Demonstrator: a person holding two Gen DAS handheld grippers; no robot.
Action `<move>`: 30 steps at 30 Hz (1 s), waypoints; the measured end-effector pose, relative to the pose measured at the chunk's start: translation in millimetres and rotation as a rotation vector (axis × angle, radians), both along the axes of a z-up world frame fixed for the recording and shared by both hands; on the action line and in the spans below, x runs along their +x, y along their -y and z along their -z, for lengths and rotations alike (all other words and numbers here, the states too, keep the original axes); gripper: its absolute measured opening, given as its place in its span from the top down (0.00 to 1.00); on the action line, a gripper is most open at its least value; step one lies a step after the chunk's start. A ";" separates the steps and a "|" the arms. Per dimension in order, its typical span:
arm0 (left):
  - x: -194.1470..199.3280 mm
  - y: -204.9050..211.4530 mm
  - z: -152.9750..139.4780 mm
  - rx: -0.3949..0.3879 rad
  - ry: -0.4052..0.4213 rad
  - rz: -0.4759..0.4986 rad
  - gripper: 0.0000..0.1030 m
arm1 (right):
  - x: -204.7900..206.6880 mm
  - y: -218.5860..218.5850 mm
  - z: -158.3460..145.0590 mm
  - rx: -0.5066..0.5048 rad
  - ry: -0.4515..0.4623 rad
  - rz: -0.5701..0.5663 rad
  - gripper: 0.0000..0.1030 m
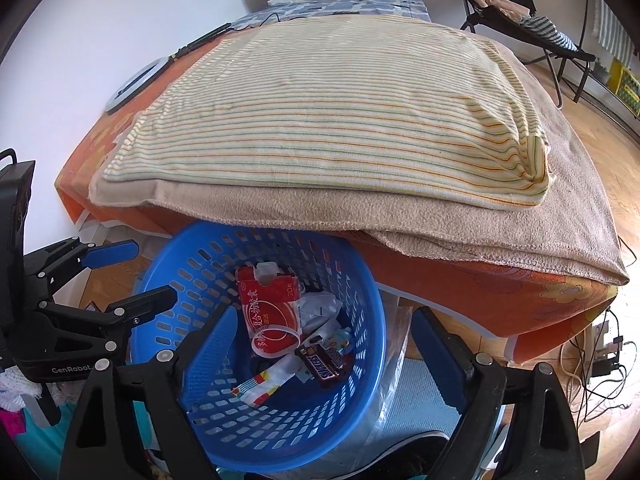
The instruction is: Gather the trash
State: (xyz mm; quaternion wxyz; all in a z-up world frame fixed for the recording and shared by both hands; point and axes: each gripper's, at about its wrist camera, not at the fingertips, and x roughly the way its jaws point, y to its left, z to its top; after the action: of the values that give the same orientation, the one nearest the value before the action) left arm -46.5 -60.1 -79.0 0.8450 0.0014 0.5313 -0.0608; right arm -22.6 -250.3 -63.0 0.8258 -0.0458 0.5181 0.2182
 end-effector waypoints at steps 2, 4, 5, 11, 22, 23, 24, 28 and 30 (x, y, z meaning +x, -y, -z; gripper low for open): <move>0.2 -2.7 -1.1 -0.018 -0.002 -0.016 0.25 | 0.7 0.4 -3.1 0.000 0.011 0.006 0.11; 1.1 -5.6 -2.9 -0.030 -0.002 -0.029 0.25 | 1.2 0.7 -6.5 -0.003 0.025 0.016 0.11; 1.6 -6.8 -4.1 -0.032 0.002 -0.036 0.25 | 1.4 0.5 -8.4 -0.002 0.033 0.018 0.11; 5.2 -14.5 -14.9 -0.044 0.027 -0.076 0.25 | 3.8 -0.6 -20.1 -0.002 0.066 0.028 0.11; 14.1 -23.8 -51.4 -0.036 0.117 -0.107 0.25 | 12.8 0.0 -52.9 0.015 0.141 0.048 0.11; 15.3 -24.2 -56.0 -0.031 0.130 -0.108 0.25 | 14.6 -0.1 -55.9 0.022 0.144 0.049 0.11; 16.7 -24.6 -60.7 -0.027 0.143 -0.108 0.25 | 16.7 0.2 -58.9 0.029 0.147 0.051 0.11; 23.1 -27.5 -81.6 -0.024 0.197 -0.115 0.24 | 25.3 1.5 -69.3 0.053 0.155 0.056 0.11; 27.3 -29.2 -92.5 -0.027 0.222 -0.116 0.24 | 30.3 1.2 -75.1 0.056 0.168 0.055 0.11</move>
State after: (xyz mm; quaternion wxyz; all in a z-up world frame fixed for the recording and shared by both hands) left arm -19.2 -30.9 13.5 0.9006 -0.0338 0.4329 -0.0184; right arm 7.6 -251.5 12.1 0.8729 -0.0267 0.4418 0.2053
